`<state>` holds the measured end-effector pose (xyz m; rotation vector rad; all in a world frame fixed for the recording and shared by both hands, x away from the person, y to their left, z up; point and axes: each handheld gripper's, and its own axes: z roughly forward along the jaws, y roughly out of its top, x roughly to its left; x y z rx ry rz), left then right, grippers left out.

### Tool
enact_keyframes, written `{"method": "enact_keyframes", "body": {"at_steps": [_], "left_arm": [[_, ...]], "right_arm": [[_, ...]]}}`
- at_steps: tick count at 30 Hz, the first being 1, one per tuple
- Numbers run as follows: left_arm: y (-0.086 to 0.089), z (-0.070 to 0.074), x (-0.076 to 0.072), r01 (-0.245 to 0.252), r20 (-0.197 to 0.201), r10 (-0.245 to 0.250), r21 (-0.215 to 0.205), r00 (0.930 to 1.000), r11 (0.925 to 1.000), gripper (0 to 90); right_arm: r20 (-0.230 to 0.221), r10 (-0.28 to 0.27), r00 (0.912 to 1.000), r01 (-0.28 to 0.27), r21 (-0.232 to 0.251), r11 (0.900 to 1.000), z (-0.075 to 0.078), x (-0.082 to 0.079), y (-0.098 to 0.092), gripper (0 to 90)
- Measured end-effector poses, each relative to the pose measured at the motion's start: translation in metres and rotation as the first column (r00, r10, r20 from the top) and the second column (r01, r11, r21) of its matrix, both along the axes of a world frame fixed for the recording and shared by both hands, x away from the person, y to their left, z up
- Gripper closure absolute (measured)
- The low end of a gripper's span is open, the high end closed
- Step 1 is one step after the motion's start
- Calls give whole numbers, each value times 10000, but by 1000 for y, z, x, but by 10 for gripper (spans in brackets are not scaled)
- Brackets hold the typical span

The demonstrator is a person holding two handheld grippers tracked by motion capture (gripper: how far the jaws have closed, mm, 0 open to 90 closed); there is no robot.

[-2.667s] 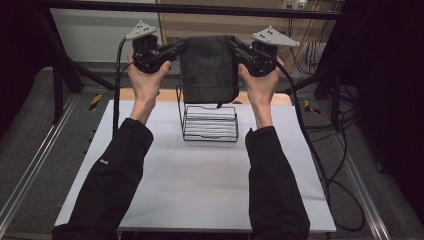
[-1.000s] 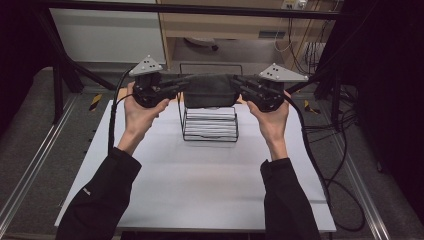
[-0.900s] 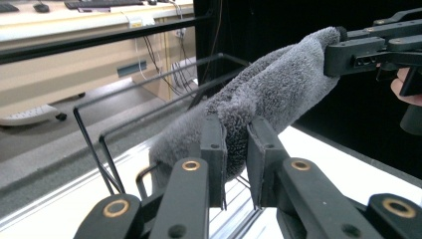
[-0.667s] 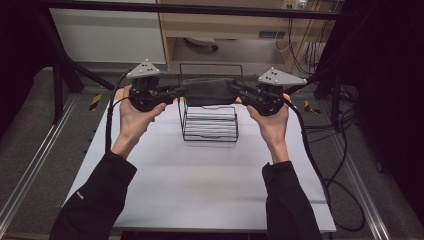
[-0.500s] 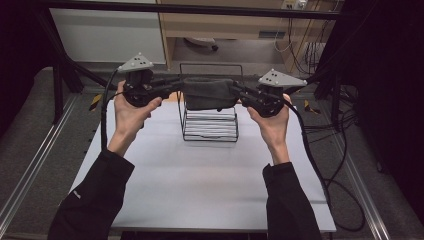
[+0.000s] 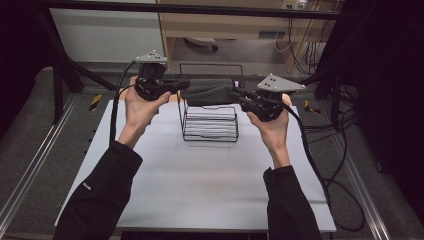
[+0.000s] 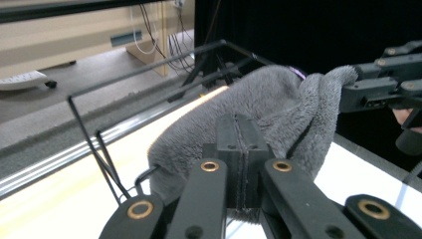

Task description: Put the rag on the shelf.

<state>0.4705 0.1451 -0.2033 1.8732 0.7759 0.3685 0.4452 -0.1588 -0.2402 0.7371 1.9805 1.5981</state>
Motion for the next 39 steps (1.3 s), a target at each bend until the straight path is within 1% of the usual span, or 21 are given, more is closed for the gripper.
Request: {"method": "enact_keyframes", "body": {"at_steps": [2, 5, 8, 11, 14, 15, 16, 18, 19, 20, 22, 24, 27, 30, 32, 33, 39], "left_arm": [[-1, -4, -1, 115, -63, -115, 54, 9999, 9999, 895], [0, -10, -5, 256, -118, -254, 165, 9996, 9995, 895], [1, -15, -8, 257, -29, -256, 431, 9997, 9987, 895], [0, -22, -9, 314, -18, -313, 556, 9995, 9980, 896], [-1, -30, -8, 288, -27, -287, 754, 9996, 9967, 895], [-2, -32, -8, 282, -38, -280, 784, 9996, 9965, 896], [-2, -35, -7, 276, -43, -273, 804, 9996, 9964, 896], [-3, -40, -6, 255, -73, -250, 843, 9997, 9961, 896], [-3, -43, -6, 241, -65, -236, 841, 9997, 9962, 896], [-3, -45, -5, 238, -53, -235, 919, 9997, 9955, 895], [-4, -49, -5, 193, 4, -194, 928, 9998, 9955, 896], [-4, -52, -5, 162, 51, -167, 920, 9998, 9956, 895], [-6, -57, -3, 61, 89, -70, 981, 9999, 9952, 895], [-7, -62, -1, -73, 121, 61, 1000, 9999, 9950, 895], [-8, -65, 1, -103, 146, 88, 1055, 9999, 9944, 895], [-8, -67, 2, -133, 190, 114, 1015, 9998, 9947, 895], [-7, -73, 7, -247, 170, 235, 765, 9996, 9968, 895]], "right_arm": [[-34, 20, 10000, -20, -50, 10000, -1, -1, 0, 768], [-85, 85, 9999, -86, -70, 9999, -1, -2, 0, 722], [-163, 212, 9996, -213, -15, 9998, -1, -6, -1, 642], [-208, 314, 9993, -311, 121, 9994, 1, -9, -2, 580], [-225, 359, 9991, -352, 303, 9989, 3, -9, -3, 574], [-253, 312, 9992, -304, 313, 9990, 3, -9, -3, 591], [-329, 327, 9989, -317, 286, 9991, 3, -8, -3, 657], [-590, 394, 9975, -382, 215, 9990, 1, -7, -3, 768], [-680, 336, 9971, -329, 124, 9994, -1, -6, -2, 813], [-787, 303, 9964, -300, 42, 9995, -3, -4, -2, 841], [-1021, 231, 9945, -241, -90, 9997, -8, -1, -1, 888], [-1255, 89, 9921, -118, -218, 9997, -14, 2, 0, 900], [-1584, -113, 9873, 72, -268, 9996, -23, 8, 0, 900], [-1727, -266, 9846, 217, -300, 9993, -31, 13, 1, 900], [-1743, -316, 9842, 277, -249, 9993, -36, 16, 1, 900], [-1741, -361, 9841, 329, -207, 9992, -38, 18, 1, 900], [-1695, -551, 9840, 527, -189, 9984, -44, 23, 1, 900]]}}
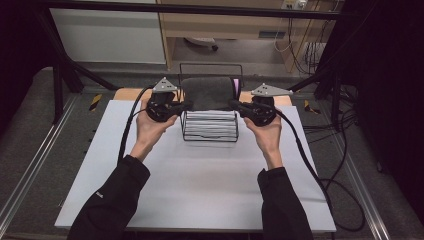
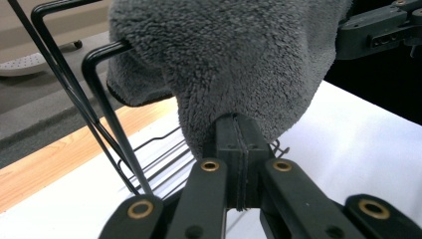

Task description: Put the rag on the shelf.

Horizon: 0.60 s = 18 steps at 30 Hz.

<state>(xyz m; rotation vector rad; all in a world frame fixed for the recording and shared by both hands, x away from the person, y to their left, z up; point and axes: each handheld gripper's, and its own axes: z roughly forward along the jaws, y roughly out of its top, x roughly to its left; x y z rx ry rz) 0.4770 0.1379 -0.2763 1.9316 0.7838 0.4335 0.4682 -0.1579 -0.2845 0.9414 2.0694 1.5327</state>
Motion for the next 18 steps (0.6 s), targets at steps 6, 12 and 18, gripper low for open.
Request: {"method": "enact_keyframes", "body": {"at_steps": [6, 12, 18], "left_arm": [[3, 2, -3, 128, -58, -128, -35, 9999, 9999, 870], [11, 8, -9, 145, -89, -146, -113, 9999, 9998, 771], [17, 13, -17, -28, -97, 29, 151, 9999, 9999, 585]], "right_arm": [[189, 75, 9998, -77, 76, 9999, 2, -4, 1, 848], [304, 148, 9994, -156, 269, 9995, 12, -13, -5, 722], [326, 219, 9992, -233, 445, 9987, 22, -23, -10, 558]]}}
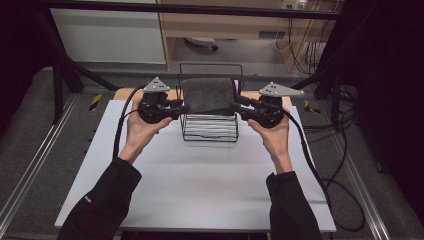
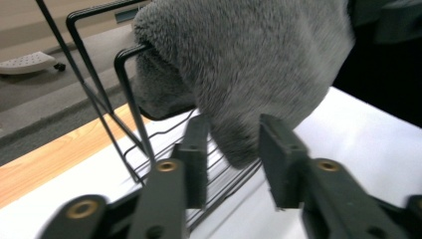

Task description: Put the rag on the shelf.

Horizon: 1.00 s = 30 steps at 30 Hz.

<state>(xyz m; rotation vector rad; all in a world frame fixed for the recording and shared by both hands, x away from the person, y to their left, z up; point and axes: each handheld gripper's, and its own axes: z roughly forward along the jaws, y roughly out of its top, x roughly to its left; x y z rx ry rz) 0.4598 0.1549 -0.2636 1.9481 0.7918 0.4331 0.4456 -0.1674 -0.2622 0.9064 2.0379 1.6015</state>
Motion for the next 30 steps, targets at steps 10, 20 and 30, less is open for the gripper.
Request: {"method": "enact_keyframes", "body": {"at_steps": [10, 20, 30], "left_arm": [[21, -3, -14, -314, -195, 316, 113, 9993, 9994, 355], [46, -22, -30, -476, 28, 475, 407, 9989, 9980, 153], [66, -49, -48, -672, -9, 672, 148, 9977, 9976, 65]], "right_arm": [[-15, -289, 9996, 289, -215, 9994, 12, -14, -11, 257], [-156, -258, 9995, 252, -424, 9988, 6, -25, -28, 101], [-500, -56, 9987, 36, -400, 9992, -20, -36, -37, 35]]}}
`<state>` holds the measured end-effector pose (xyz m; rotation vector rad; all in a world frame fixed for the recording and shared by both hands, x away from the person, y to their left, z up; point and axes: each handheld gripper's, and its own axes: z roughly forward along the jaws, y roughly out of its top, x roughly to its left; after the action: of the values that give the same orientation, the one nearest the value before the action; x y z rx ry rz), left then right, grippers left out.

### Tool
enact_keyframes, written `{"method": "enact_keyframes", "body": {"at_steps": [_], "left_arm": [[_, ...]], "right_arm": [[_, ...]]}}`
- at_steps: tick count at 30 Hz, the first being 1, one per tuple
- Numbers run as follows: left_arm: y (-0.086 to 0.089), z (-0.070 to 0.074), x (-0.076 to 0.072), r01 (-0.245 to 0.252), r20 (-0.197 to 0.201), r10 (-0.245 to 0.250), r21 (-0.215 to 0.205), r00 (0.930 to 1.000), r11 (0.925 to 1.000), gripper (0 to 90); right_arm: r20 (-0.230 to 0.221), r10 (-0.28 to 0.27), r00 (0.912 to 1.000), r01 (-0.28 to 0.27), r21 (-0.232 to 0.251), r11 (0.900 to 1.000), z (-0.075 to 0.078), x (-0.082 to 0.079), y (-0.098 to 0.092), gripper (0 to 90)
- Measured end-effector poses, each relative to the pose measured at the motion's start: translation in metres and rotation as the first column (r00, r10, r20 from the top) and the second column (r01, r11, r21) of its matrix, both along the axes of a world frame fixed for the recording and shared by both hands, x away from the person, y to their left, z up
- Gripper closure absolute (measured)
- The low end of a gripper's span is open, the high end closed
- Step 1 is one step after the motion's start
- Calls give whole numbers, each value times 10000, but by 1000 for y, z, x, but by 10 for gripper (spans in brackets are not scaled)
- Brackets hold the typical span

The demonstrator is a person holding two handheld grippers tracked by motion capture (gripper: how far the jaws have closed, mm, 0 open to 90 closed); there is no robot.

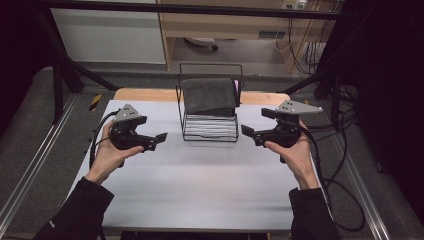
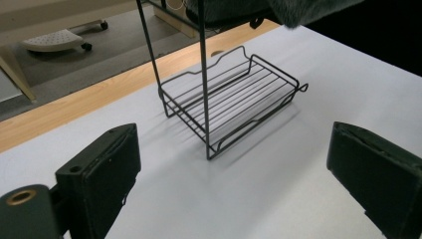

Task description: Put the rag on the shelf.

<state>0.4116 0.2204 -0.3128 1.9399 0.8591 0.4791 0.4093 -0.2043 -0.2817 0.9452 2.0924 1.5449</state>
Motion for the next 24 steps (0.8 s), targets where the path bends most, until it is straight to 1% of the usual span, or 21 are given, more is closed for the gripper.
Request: {"method": "enact_keyframes", "body": {"at_steps": [4, 5, 7, 8, 10, 12, 18, 22, 24], "left_arm": [[5, -17, -8, 53, -29, -54, -138, 10000, 9999, 65], [7, -22, -10, 85, -54, -86, -162, 9999, 9998, 65], [9, -32, -14, 143, -88, -145, -189, 9999, 9997, 65], [10, -37, -16, 181, -78, -183, -156, 9998, 9997, 65], [12, -47, -20, 226, -115, -228, -173, 9997, 9996, 67], [14, -55, -23, 238, -151, -241, -190, 9996, 9995, 67], [23, -75, -30, 106, -271, -106, -16, 9996, 9999, 66], [31, -87, -34, -55, -368, 56, 32, 9993, 10000, 55], [34, -92, -36, -82, -389, 90, 227, 9992, 9997, 54]], "right_arm": [[-52, -27, 10000, 28, 80, 10000, -15, -5, -4, 19], [-143, -61, 9999, 62, 116, 9999, -19, -6, -5, 14], [-6, 119, 9999, -119, -26, 9999, -29, -9, -8, 9], [-53, 27, 10000, -27, -87, 10000, -34, -10, -9, 9], [-143, 153, 9998, -154, -64, 9999, -44, -12, -13, 9], [-386, 191, 9991, -191, 16, 9998, -54, -14, -15, 9], [-999, 204, 9948, -225, -192, 9996, -83, -17, -21, 8], [-1483, 268, 9886, -318, -317, 9990, -103, -20, -25, 8], [-1728, 292, 9845, -366, -403, 9985, -114, -20, -27, 8]]}}
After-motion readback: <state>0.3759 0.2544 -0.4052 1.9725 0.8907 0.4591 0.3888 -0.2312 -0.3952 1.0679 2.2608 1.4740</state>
